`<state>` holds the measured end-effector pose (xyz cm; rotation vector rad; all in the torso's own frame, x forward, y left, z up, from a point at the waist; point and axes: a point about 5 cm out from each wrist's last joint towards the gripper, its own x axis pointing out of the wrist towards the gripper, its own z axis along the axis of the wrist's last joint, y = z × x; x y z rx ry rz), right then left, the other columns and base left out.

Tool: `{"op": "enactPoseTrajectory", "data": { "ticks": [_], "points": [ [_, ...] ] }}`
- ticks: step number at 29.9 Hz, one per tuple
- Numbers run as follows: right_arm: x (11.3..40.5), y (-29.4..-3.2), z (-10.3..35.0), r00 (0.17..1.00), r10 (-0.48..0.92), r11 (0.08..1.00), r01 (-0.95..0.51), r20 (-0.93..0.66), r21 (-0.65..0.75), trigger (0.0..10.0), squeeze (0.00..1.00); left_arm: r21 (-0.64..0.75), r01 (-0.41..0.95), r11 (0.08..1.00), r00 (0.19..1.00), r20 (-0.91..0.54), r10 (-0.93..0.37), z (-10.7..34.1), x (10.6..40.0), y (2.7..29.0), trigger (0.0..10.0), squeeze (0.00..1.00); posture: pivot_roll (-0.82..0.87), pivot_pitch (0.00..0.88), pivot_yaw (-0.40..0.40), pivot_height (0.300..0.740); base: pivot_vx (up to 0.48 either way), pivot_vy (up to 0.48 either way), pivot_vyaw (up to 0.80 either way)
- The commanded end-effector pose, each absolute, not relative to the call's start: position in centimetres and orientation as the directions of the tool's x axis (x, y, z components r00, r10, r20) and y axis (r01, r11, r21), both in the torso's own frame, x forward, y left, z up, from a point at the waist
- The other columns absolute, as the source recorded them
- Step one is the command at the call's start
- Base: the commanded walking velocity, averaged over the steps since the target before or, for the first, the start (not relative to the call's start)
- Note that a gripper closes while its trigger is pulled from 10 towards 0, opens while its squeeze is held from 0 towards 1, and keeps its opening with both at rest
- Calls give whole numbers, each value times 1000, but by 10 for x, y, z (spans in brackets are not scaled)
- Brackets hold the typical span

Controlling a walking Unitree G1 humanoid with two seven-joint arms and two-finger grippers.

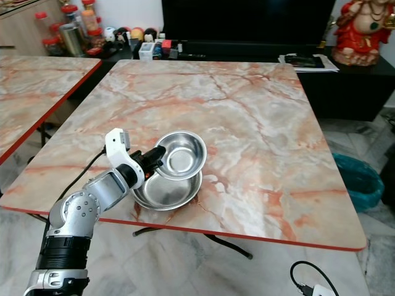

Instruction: Setting the table

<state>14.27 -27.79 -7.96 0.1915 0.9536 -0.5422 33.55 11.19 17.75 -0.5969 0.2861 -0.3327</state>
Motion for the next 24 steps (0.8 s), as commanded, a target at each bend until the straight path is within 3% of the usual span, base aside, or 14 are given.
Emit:
{"op": "enactPoseTrajectory", "data": {
  "ticks": [1,12,24],
  "points": [
    [139,-278,-81,448,-356,848,523,-820,-82,10000,0,-570,214,794,907,-186,-378,180,335,114,10000,0,5,70,41,740,0,0,0],
    [139,-278,-81,447,-355,848,523,-821,-81,10000,0,-578,246,778,865,-231,-445,173,335,99,10000,0,-1,61,46,740,0,0,0],
    [138,-277,-82,445,-355,844,530,-822,-77,10000,0,-544,76,835,900,-324,-293,166,351,101,10000,0,-3,72,48,740,0,0,0]
  ]
}}
